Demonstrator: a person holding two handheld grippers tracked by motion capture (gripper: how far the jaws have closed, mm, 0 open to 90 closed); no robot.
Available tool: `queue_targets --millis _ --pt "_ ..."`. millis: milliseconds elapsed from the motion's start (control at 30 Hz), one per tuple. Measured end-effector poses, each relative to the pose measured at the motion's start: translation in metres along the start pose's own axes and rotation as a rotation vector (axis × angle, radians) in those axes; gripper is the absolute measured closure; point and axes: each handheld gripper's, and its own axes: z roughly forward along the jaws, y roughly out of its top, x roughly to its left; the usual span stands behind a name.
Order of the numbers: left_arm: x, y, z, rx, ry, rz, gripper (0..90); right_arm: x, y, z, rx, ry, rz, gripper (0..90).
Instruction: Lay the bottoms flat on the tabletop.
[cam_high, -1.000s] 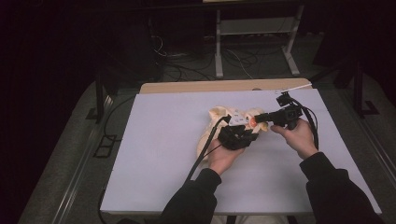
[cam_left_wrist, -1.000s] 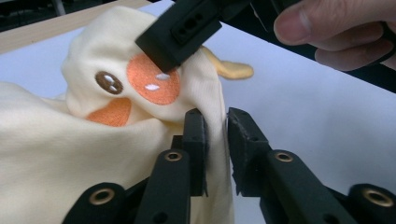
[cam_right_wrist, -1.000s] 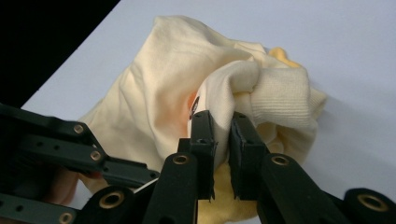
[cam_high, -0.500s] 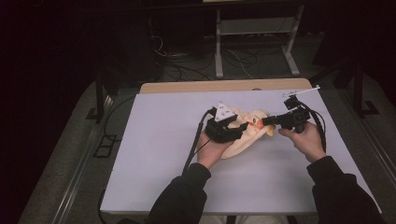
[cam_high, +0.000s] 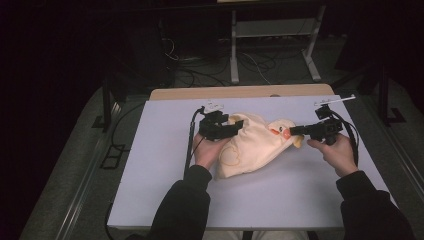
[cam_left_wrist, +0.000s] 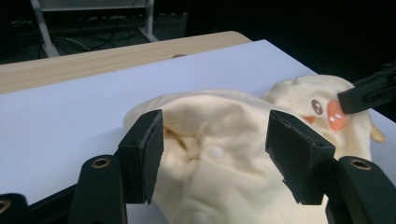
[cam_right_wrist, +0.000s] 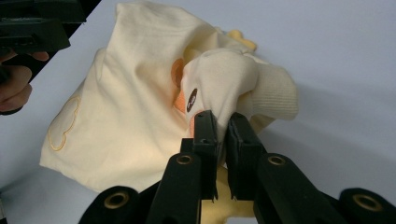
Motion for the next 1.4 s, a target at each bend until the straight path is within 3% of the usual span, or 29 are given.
queue_targets --millis 233,533,700,867,967,1167,1400 --pt "0.004 -0.002 0.002 0.011 0.011 -0.006 34.8 -0.014 -0.009 -0.007 -0.016 -0.013 0.036 82.3" --pt "0.001 -0.007 0.017 0.046 0.012 -0.004 34.8 -0.029 -0.02 -0.014 -0.039 -0.014 0.08 82.5" --pt "0.01 -0.011 0.029 0.042 0.011 -0.052 35.3 -0.038 -0.025 -0.016 -0.05 0.009 0.112 82.6" --pt "0.022 -0.018 0.041 0.065 0.043 -0.088 35.6 -0.042 -0.028 -0.017 -0.06 0.015 0.123 82.7" --pt "0.026 -0.02 0.044 0.067 0.03 -0.116 36.0 -0.043 -0.028 -0.017 -0.062 0.016 0.124 82.7" --pt "0.027 -0.024 0.05 0.075 0.011 -0.131 42.7 -0.045 -0.03 -0.015 -0.059 0.012 0.127 82.7" --pt "0.024 -0.026 0.055 0.095 -0.04 -0.119 66.3 -0.043 -0.031 -0.014 -0.061 0.01 0.126 82.8"
